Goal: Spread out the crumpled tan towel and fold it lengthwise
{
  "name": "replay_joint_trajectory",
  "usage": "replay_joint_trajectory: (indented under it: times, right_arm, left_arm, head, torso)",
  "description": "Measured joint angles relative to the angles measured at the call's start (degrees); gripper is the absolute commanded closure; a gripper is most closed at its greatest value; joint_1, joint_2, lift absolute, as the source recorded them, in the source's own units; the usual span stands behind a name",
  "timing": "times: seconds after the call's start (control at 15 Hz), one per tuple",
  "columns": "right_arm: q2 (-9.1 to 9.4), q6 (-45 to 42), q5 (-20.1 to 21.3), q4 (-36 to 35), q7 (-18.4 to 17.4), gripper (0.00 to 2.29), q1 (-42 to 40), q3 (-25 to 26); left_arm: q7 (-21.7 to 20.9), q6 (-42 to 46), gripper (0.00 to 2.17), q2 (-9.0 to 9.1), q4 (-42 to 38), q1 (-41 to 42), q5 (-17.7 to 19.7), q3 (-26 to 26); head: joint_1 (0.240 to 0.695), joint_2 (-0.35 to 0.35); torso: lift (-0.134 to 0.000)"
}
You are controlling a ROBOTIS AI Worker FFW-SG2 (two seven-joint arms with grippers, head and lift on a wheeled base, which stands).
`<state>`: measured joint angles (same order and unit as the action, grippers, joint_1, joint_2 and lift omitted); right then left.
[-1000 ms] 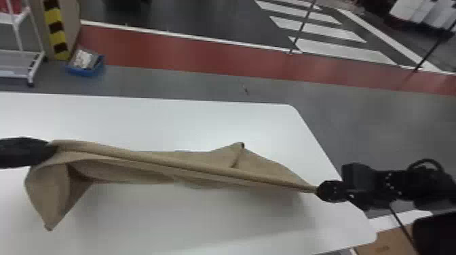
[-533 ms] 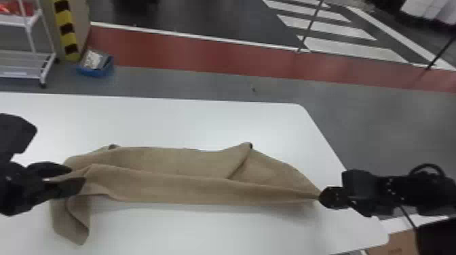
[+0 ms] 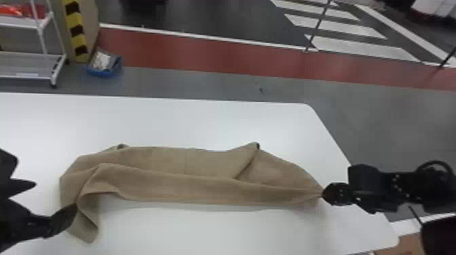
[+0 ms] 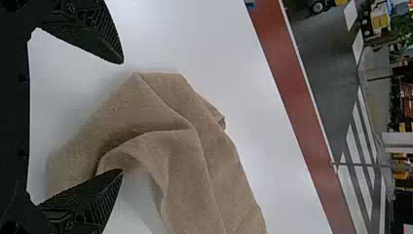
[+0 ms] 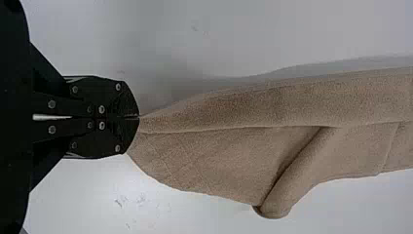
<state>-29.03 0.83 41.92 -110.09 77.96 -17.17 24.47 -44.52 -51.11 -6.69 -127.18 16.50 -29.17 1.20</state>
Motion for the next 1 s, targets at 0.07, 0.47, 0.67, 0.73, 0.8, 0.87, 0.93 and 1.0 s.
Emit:
replay_joint_trajectory:
  times: [0.07,0.47,0.67,0.73,0.8,0.87,0.93,1.0]
  right_arm:
    - [0.06,-0.3,0.4,0.7,0.0,2.20,0.1,-0.3]
    - [0.12,-2.0,4.3,7.1,0.0,2.20,1.1,-2.8]
    - [0.12,-2.6,4.4,9.4,0.0,2.20,2.1,-2.9]
    - [0.14,-2.6,4.4,9.5,0.0,2.20,2.1,-2.9]
    - [0.23,-2.6,4.4,9.6,0.0,2.20,2.1,-2.9]
    - [0.38,-2.5,4.4,9.5,0.0,2.20,2.0,-2.9]
    - [0.52,-2.3,4.5,9.3,0.0,2.20,1.8,-2.9]
    - [0.67,-1.9,4.4,8.9,0.0,2.20,1.4,-2.8]
  left_arm:
    - [1.8,0.0,0.08,0.22,-0.3,1.5,0.2,-0.1]
    - [6.5,0.3,0.09,0.80,-2.2,7.8,4.6,0.2]
    - [7.7,0.4,0.09,0.96,-5.3,10.4,6.6,-0.2]
    - [9.4,0.4,0.09,0.97,-6.4,11.6,7.1,-1.0]
    - [11.0,0.5,0.09,0.98,-7.2,12.5,7.3,-2.1]
    - [12.8,0.5,0.09,0.98,-7.8,13.2,7.4,-3.6]
    - [14.6,0.5,0.11,0.96,-8.0,13.6,7.4,-5.2]
    - [16.4,0.6,0.11,0.85,-8.0,13.7,7.4,-6.9]
  head:
    - [0.695,-0.279]
    - [0.695,-0.316]
    - [0.695,-0.347]
    - [0.695,-0.350]
    - [0.695,-0.350]
    - [0.695,-0.350]
    - [0.695,-0.350]
    - [0.695,-0.350]
  torso:
    - [-0.120]
    - [-0.120]
    - [-0.120]
    - [-0.120]
    - [-0.120]
    - [-0.120]
    - [-0.120]
    - [-0.120]
